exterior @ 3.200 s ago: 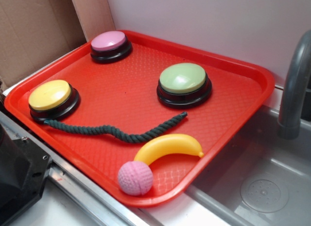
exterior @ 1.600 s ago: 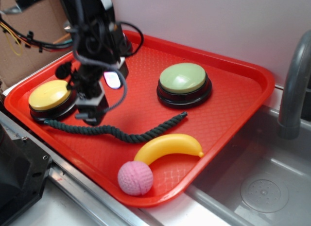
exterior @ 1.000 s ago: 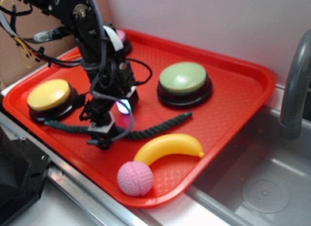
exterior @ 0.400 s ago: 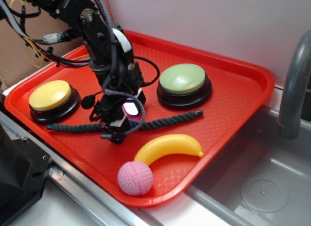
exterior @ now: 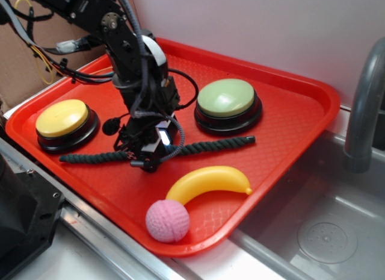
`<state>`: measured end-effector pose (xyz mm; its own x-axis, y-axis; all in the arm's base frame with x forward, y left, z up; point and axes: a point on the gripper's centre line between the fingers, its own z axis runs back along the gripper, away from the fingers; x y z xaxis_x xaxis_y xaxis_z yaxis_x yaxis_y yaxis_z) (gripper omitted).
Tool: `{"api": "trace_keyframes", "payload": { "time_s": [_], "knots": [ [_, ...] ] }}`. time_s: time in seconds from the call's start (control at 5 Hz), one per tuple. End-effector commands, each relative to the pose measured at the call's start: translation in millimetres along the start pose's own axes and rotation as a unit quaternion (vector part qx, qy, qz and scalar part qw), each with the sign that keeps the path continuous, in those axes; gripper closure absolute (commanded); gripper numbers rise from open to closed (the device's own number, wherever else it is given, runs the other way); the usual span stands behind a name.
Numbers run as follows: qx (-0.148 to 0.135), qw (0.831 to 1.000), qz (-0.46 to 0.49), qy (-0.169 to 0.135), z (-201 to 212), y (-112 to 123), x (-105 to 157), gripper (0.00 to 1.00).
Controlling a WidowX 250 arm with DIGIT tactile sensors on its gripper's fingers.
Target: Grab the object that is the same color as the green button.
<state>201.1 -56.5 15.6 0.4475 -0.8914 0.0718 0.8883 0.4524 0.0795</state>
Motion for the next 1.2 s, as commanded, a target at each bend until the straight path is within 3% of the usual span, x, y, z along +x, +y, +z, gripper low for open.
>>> {"api": "trace_keyframes", "payload": {
  "time_s": [0.0, 0.2, 0.4, 0.6, 0.8, 1.0],
  "knots": [
    [-0.013, 0.995, 0.102, 0.019, 33.9, 5.4, -2.3, 1.0],
    [-0.024, 0.973, 0.225, 0.033, 77.4, 24.1, -0.2, 1.0],
    [-0.01, 0.938, 0.344, 0.051, 120.4, 45.0, -8.0, 1.0],
    [-0.007, 0.888, 0.459, 0.027, 158.1, 65.4, -30.0, 1.0],
    [0.033, 0.825, 0.564, 0.016, 183.1, 72.8, -46.6, 1.0],
    [0.019, 0.788, 0.616, 0.009, 190.3, 74.6, -56.2, 1.0]
  ]
}}
